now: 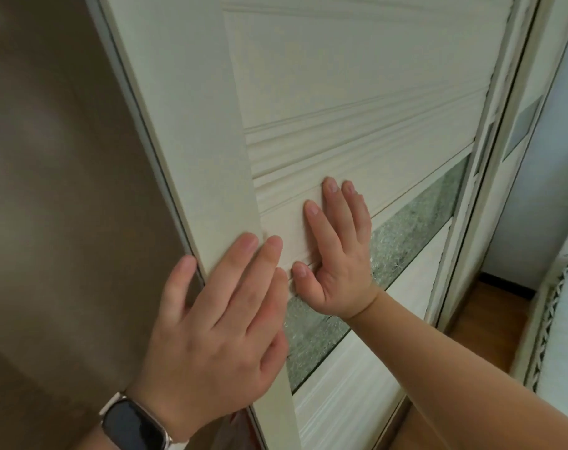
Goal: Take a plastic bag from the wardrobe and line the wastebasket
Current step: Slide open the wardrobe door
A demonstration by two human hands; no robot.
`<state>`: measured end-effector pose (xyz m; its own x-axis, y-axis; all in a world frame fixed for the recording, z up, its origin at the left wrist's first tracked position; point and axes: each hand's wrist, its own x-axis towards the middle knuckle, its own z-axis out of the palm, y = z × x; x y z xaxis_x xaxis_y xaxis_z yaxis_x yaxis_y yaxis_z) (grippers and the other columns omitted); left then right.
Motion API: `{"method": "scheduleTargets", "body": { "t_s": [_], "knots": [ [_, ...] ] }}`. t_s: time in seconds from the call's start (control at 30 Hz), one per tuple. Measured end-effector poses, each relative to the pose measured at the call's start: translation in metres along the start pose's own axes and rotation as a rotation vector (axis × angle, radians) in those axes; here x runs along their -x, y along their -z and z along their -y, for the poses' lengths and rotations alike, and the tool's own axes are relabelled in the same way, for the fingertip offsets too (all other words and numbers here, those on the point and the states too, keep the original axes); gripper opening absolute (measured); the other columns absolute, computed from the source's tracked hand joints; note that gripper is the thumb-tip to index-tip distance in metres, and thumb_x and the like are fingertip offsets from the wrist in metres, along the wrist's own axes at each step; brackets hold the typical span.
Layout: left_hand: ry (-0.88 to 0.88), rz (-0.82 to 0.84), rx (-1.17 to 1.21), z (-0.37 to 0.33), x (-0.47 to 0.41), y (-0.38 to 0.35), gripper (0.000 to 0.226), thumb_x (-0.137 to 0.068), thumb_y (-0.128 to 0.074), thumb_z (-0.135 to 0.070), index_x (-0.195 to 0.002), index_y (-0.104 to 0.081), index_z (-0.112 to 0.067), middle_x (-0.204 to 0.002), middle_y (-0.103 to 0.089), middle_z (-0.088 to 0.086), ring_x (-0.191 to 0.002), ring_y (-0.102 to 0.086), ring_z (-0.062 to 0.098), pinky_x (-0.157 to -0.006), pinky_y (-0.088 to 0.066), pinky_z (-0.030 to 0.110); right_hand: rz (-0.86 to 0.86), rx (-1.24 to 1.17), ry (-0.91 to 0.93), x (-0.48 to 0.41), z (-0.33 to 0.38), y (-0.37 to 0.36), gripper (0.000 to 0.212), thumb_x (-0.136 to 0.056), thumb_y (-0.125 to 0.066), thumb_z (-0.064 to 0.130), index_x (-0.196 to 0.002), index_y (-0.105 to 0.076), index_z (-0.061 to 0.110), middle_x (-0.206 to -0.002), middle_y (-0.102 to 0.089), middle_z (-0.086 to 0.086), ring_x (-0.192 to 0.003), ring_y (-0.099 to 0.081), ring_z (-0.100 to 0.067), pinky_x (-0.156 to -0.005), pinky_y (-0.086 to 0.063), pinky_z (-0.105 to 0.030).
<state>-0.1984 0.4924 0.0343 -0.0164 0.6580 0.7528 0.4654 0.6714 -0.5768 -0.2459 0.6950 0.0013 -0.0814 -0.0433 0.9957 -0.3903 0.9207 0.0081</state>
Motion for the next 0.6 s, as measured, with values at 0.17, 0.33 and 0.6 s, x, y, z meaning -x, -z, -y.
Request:
{"method": "scheduleTargets", "body": {
  "t_s": [0.17,0.33,0.6],
  "knots": [
    [0.020,-0.028,0.053,-0.003,-0.002,-0.005,0.044,-0.078,-0.059,-0.037,-0.115,-0.069,-0.016,-0.148,-0.048,0.006,-0.141,-0.032,0.024,-0.118,-0.014,0.049,0.008,0.020,0.007,-0.001,-0.002,0.001,0.059,-0.098,-0.028,0.052,-0.145,-0.036,0.017,-0.152,-0.033,-0.015,-0.138,-0.036,-0.048,-0.102,-0.034,-0.070],
    [0.014,-0.058,0.100,-0.004,-0.006,-0.009,0.041,-0.078,-0.057,-0.035,-0.112,-0.069,-0.015,-0.144,-0.052,0.004,-0.140,-0.031,0.023,-0.119,-0.011,0.047,0.031,0.041,0.008,0.001,-0.005,0.001,0.060,-0.099,-0.028,0.050,-0.145,-0.035,0.013,-0.150,-0.034,-0.021,-0.133,-0.039,-0.055,-0.108,-0.031,-0.067],
    [0.022,-0.065,0.134,-0.009,-0.017,-0.014,0.037,-0.082,-0.053,-0.031,-0.110,-0.069,-0.013,-0.138,-0.059,0.007,-0.137,-0.037,0.023,-0.116,-0.015,0.049,0.049,0.045,-0.018,0.001,-0.017,0.005,0.063,-0.100,-0.026,0.048,-0.142,-0.037,0.003,-0.150,-0.032,-0.024,-0.135,-0.036,-0.055,-0.110,-0.029,-0.066]
  ]
}}
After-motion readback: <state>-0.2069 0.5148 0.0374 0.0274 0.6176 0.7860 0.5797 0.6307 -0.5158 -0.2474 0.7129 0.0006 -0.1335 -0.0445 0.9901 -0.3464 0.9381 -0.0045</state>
